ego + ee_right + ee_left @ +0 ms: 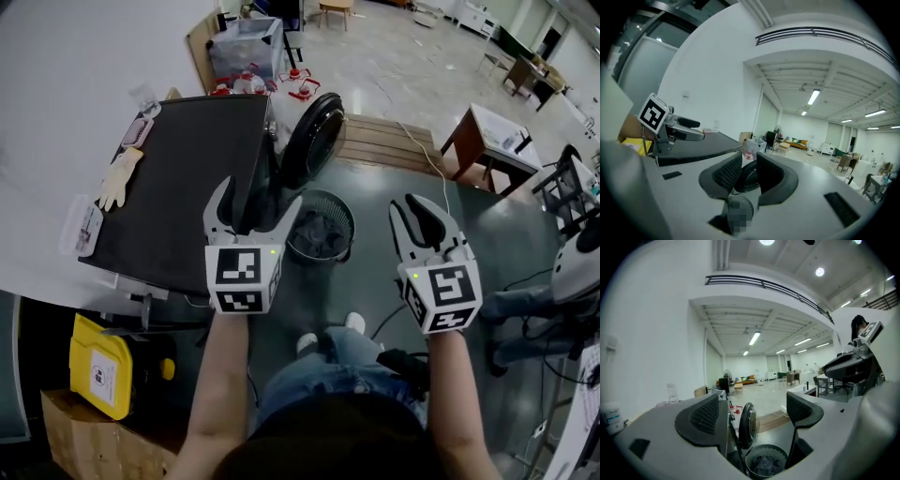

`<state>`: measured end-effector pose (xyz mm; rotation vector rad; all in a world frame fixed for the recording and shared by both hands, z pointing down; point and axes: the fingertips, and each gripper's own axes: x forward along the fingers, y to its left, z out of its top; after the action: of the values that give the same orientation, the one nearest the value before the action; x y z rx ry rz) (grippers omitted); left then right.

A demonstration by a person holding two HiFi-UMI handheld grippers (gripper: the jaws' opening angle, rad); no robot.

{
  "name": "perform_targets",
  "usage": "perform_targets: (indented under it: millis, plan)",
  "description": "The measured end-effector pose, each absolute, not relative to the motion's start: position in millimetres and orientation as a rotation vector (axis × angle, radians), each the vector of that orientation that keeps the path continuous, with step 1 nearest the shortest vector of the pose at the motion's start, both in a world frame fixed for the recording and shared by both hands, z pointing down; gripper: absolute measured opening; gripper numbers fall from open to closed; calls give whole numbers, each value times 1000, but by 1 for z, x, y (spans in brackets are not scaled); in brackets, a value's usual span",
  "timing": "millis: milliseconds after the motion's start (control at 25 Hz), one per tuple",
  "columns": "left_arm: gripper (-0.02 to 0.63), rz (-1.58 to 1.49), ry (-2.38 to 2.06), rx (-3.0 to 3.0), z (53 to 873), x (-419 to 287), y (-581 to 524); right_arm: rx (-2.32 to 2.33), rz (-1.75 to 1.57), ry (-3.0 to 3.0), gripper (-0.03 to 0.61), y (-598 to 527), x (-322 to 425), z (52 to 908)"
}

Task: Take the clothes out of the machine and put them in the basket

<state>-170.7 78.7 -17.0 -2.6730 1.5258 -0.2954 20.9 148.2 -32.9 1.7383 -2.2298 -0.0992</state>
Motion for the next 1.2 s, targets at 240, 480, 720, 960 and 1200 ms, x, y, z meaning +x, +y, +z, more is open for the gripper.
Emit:
perform_targets:
  millis: [240, 480, 720, 960, 1200]
  plan:
    - [431, -244, 1505, -2627, -36, -165, 90, 1750, -171, -2248, 72, 153, 28, -53]
    - [83, -124, 1527, -2584, -64, -158, 97, 1734, -198, -2304, 13, 154, 39, -73]
    - [3, -77, 1502, -2519, -100, -146, 100, 1761, -240, -2351, 0, 150, 57, -105]
    - [3, -96, 1492, -2458, -122, -143, 104, 1772, -311, -2374, 0, 149, 65, -126]
    - [3, -106, 1500, -2415, -136, -143, 106, 1775, -314, -2372, 0, 147, 69, -130]
